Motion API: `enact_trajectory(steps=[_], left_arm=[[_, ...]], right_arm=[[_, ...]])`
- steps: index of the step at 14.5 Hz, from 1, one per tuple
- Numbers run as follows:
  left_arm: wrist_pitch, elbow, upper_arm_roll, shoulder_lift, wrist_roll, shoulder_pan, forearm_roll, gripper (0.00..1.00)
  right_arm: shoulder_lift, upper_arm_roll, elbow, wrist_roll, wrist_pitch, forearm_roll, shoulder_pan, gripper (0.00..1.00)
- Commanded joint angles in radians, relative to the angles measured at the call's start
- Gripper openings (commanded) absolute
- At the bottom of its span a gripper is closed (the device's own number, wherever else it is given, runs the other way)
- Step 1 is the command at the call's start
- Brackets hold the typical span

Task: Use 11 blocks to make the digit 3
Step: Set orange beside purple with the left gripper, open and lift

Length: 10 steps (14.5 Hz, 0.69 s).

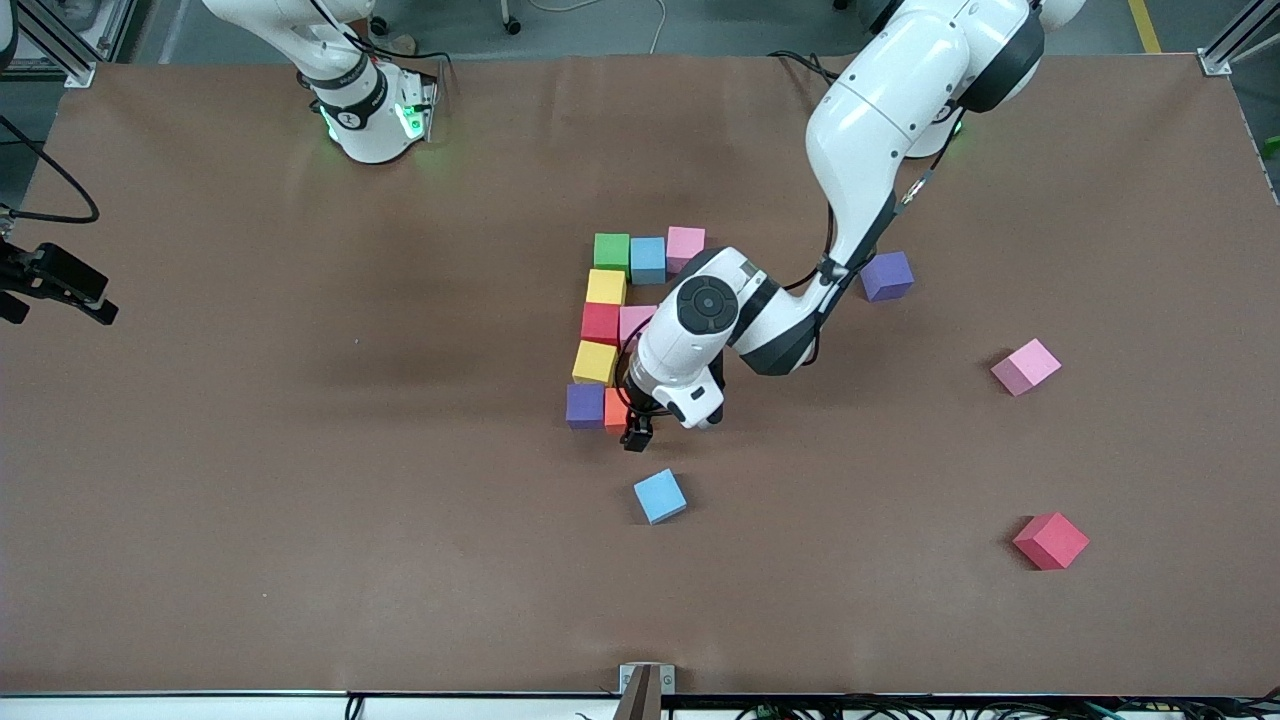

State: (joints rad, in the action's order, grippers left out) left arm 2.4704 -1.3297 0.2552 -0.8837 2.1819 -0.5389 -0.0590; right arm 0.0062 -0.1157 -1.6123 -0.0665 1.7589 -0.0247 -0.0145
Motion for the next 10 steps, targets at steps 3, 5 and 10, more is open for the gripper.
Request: enact_trajectory(steps=[3,5,10], left_arm=[[-0.05,-0.011,0.001,0.04,-0.046,0.058,-0.208,1.0],[-0.05,-0.014,0.009,0.038,-0.196,0.079,-0.219,1.0],[-0.051,-0.02,0.003,0.04,-0.565,0.062,-0.251,1.0]], right_arm=[[0.012,0.005,0.038,0.007,-0.009,0.011,-0.001,1.0],[0.012,0.008,0.049,0.005,-0.013,0.003,0.011,1.0],[0.011,0.027,0.049,0.008,-0.025,0.006,0.007,1.0]])
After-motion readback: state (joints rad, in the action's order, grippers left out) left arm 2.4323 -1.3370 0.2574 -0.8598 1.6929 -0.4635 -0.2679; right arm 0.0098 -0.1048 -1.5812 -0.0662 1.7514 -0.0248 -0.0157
